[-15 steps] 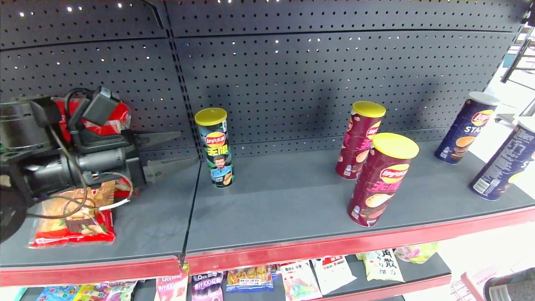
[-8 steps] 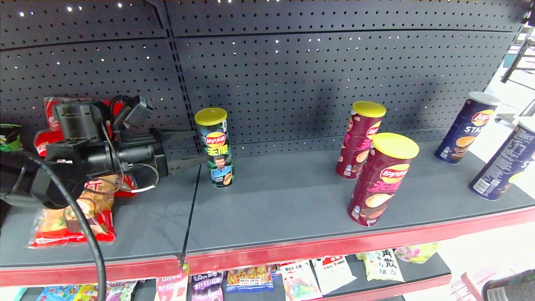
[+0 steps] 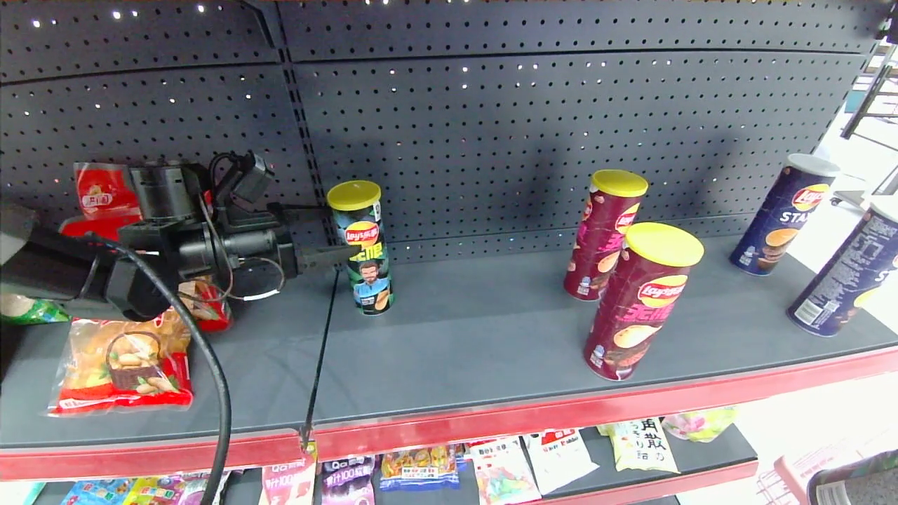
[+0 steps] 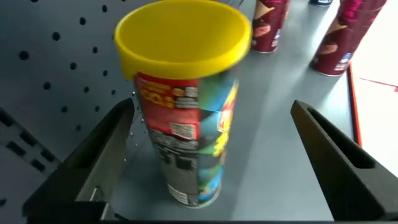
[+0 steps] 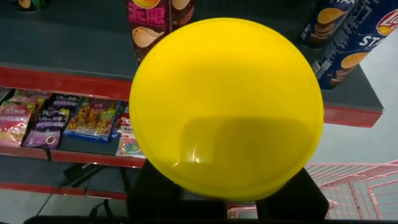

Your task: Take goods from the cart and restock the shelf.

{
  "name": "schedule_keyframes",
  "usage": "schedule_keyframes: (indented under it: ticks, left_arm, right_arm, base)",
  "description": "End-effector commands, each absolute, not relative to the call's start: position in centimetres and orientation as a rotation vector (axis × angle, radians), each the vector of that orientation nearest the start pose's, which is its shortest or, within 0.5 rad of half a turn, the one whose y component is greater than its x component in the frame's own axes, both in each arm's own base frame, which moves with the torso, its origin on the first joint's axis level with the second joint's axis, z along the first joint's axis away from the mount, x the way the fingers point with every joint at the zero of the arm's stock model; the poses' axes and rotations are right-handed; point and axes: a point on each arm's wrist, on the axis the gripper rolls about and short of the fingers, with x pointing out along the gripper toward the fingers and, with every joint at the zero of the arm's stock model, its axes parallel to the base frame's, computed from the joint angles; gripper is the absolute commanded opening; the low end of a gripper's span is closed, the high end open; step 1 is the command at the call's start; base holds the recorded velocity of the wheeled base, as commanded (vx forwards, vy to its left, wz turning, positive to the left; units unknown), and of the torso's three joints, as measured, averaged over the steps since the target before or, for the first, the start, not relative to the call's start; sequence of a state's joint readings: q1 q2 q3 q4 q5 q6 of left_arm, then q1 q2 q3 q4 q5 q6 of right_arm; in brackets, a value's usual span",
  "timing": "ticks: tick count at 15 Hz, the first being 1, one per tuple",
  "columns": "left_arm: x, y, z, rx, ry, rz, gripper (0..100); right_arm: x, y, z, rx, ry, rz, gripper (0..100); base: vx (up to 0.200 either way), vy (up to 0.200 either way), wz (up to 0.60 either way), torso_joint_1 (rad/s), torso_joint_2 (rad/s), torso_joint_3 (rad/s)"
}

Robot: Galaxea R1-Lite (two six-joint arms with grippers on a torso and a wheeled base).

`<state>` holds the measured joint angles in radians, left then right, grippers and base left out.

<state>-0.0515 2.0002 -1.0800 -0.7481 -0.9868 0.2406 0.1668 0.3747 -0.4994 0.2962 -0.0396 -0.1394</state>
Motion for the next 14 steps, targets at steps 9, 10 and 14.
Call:
schedule_keyframes:
  ticks: [9,10,14]
  left_arm:
    - [41.4,-4.0,14.9,0.147,0.013,-1.043,100]
    - [41.6,-4.1,14.9,0.146,0.011,-1.048,100]
    - [41.7,-5.2,14.9,0.14,0.012,-1.078,100]
  right_arm:
    - [-0.8,-0.2,19.1,-0.161,0.188,0.139,0]
    - [-0.8,-0.2,19.1,-0.161,0.189,0.141,0]
    - [-0.7,-0.2,19.0,-0.16,0.198,0.143,0]
  base:
    - [0.0,0.0,0.0,0.0,0.0,0.0]
    - [0.0,0.0,0.0,0.0,0.0,0.0]
    - [0.0,0.0,0.0,0.0,0.0,0.0]
